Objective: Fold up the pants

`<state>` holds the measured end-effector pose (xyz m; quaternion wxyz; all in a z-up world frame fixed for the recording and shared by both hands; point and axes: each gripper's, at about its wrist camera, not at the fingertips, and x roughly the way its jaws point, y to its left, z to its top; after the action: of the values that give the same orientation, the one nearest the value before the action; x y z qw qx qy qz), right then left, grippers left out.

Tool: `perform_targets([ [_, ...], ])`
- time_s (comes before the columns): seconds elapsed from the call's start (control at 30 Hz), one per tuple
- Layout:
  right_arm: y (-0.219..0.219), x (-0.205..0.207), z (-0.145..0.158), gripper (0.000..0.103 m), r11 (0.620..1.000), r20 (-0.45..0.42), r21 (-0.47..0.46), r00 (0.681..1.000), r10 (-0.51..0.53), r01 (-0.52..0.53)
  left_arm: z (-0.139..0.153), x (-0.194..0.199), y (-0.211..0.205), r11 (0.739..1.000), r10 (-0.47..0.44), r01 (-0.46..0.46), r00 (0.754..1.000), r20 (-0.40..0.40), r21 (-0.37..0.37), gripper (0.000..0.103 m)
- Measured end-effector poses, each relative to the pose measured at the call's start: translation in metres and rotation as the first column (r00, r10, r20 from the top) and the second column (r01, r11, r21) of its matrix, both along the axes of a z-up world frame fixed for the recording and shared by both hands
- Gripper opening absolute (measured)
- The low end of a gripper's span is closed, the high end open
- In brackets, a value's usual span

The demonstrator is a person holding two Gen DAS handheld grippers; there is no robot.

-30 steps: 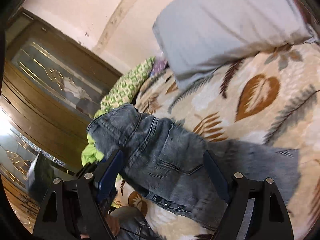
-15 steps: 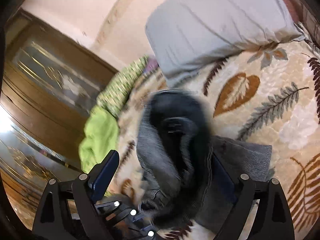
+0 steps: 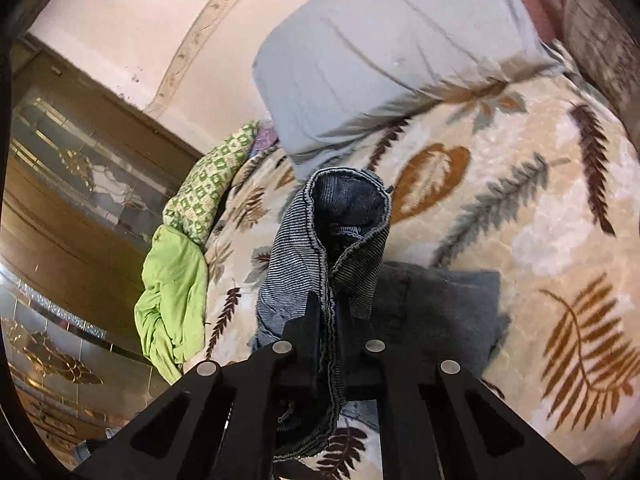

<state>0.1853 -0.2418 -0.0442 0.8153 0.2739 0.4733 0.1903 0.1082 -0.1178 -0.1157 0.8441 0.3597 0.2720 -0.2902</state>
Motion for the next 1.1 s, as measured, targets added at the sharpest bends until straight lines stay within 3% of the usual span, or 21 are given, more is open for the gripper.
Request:
perform_targets([
  [0.13, -0.025, -0.010, -0.059, 0.006, 0.997, -0.093, 0.033, 0.994, -0.060, 0.063, -0.027, 0.005, -0.008, 0.999, -0.036, 0.038, 0.993, -0.117, 0.019, 0.016],
  [0.23, -0.039, -0.005, -0.122, 0.007, 0.993, -0.187, 0.030, 0.976, -0.108, 0.116, -0.068, 0.015, -0.019, 0.999, -0.012, 0.020, 0.958, -0.286, 0.025, 0.022],
  [0.3, -0.042, -0.007, -0.153, 0.014, 0.989, -0.251, 0.031, 0.959, -0.134, 0.146, -0.075, 0.010, -0.017, 1.000, 0.017, -0.019, 0.949, -0.315, -0.003, 0.026],
  [0.37, -0.043, -0.014, -0.145, 0.019, 0.987, -0.223, 0.043, 0.964, -0.142, 0.156, -0.063, 0.004, -0.009, 0.997, 0.009, -0.035, 0.942, -0.336, -0.073, 0.041],
  [0.4, -0.042, -0.017, -0.134, 0.035, 0.989, -0.188, 0.021, 0.972, -0.143, 0.149, -0.053, 0.000, 0.000, 0.990, 0.006, -0.057, 0.933, -0.360, -0.132, 0.052],
  [0.47, -0.042, -0.025, -0.109, 0.062, 0.986, -0.109, -0.032, 0.980, -0.167, 0.164, -0.039, -0.004, 0.016, 0.973, 0.024, -0.108, 0.928, -0.372, -0.205, 0.060],
  [0.57, -0.043, -0.041, -0.092, 0.064, 0.983, -0.071, 0.001, 0.981, -0.181, 0.182, -0.024, -0.007, 0.044, 0.943, 0.068, -0.192, 0.912, -0.404, -0.273, 0.062],
  [0.67, -0.045, -0.061, -0.089, 0.068, 0.973, -0.072, 0.016, 0.970, -0.231, 0.232, -0.020, -0.001, 0.086, 0.875, 0.139, -0.336, 0.863, -0.485, -0.348, 0.068],
  [0.73, -0.043, -0.079, -0.095, 0.072, 0.967, -0.057, -0.007, 0.966, -0.253, 0.253, -0.025, 0.008, 0.120, 0.792, 0.201, -0.470, 0.804, -0.560, -0.390, 0.070],
  [0.77, -0.041, -0.086, -0.096, 0.072, 0.965, -0.051, -0.028, 0.964, -0.261, 0.259, -0.031, 0.014, 0.141, 0.724, 0.238, -0.562, 0.748, -0.619, -0.400, 0.070],
  [0.83, -0.037, -0.099, -0.105, 0.072, 0.966, -0.067, -0.063, 0.964, -0.255, 0.251, -0.033, 0.024, 0.159, 0.643, 0.249, -0.649, 0.679, -0.691, -0.406, 0.069],
  [0.9, -0.035, -0.099, -0.107, 0.072, 0.965, -0.089, -0.097, 0.963, -0.253, 0.245, -0.025, 0.036, 0.172, 0.578, 0.249, -0.694, 0.652, -0.716, -0.430, 0.070],
  [1.0, -0.035, -0.092, -0.100, 0.073, 0.961, -0.075, -0.098, 0.961, -0.267, 0.259, -0.021, 0.050, 0.181, 0.526, 0.320, -0.752, 0.609, -0.726, -0.398, 0.070],
  [1.1, -0.033, -0.095, -0.096, 0.074, 0.964, -0.071, -0.065, 0.963, -0.261, 0.256, -0.028, 0.049, 0.189, 0.504, 0.334, -0.786, 0.558, -0.759, -0.357, 0.070],
])
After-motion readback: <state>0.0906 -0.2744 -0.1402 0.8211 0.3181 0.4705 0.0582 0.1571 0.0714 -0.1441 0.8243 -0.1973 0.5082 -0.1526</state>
